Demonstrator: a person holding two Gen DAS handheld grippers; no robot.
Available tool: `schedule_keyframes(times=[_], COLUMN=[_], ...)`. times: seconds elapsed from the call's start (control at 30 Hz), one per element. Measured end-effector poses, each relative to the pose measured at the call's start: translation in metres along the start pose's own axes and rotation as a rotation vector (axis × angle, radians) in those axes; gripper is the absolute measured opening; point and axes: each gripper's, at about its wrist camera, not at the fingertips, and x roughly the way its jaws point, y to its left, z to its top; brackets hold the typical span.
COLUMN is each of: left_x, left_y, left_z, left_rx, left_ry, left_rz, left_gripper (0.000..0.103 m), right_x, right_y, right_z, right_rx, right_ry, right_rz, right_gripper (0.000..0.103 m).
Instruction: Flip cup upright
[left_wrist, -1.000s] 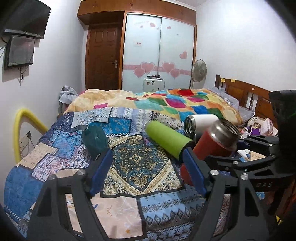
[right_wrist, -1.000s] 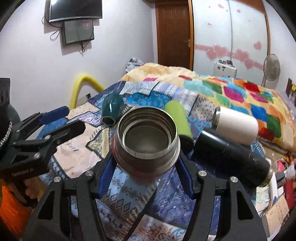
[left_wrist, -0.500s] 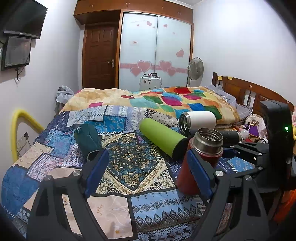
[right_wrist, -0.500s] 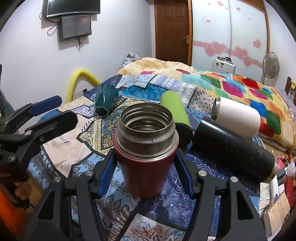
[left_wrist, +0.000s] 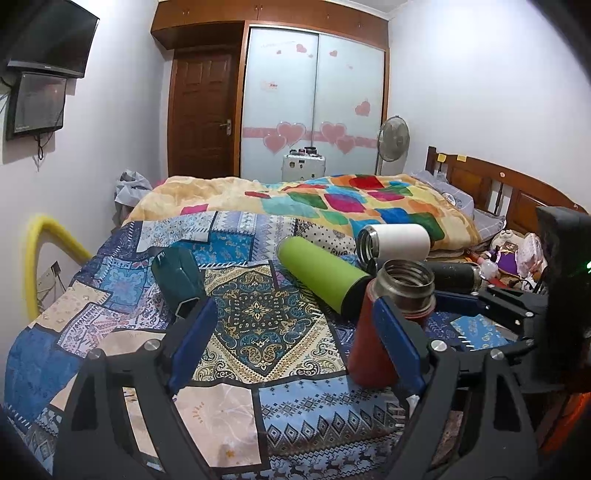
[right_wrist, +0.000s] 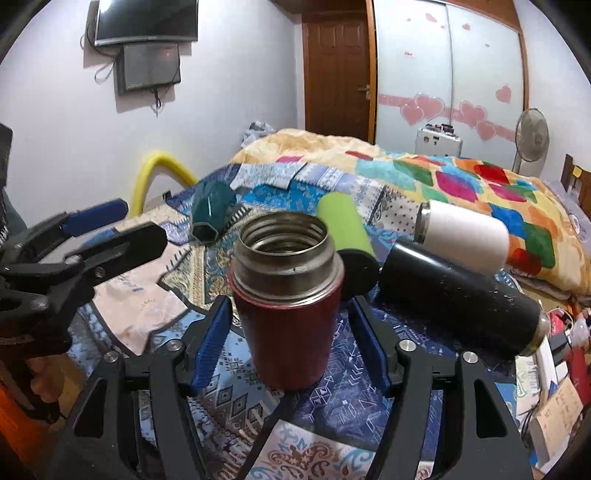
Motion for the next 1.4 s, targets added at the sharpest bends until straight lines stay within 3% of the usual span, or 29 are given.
schedule_keyframes(times=[0.4, 0.6, 0.73, 0.87, 0.93, 1.1, 1.4], left_x=[-0.079, -0.117, -0.133, -0.143, -0.146, -0.148, -0.149], left_y=[-0.034, -0.054, -0.062, -0.067, -0.069, -0.071, -0.07], left_z=[0.029, 0.037, 0.037, 0.033, 0.031, 0.027, 0.025], left_rx=[-0.004, 0.013, 0.01, 0.004, 0.004, -0.008, -0.008], left_ry=[-0.185, -0.272, -0.299, -0.327, -0.336, -0.34, -0.334], left_rz=[0.017, 0.029, 0.022, 0.042, 0.05, 0.069, 0.079], left_gripper=[0.087, 0.087, 0.087, 0.097, 0.097, 0.103, 0.103], right_x=[-0.111, -0.144, -0.154, -0.16, -0.163, -0.167, -0.168], right_y=[-0.005, -0.001, 0.002, 0.006, 0.007, 0.007, 0.006], right_z=[0.02, 0.022, 0.017, 0.012, 0.008, 0.004, -0.002], right_rx=[0.056, 0.07, 0.086, 0.082, 0.09, 0.097, 0.107], right_ry=[-0.276, -0.384, -0.424, -0.445, -0.467, -0.476, -0.466], right_rz=[-0.061, -0.089, -0.11, -0.146, -0.169, -0.187, -0.195], right_gripper=[0.065, 0.073, 0.086, 0.09, 0.103, 0.103, 0.103])
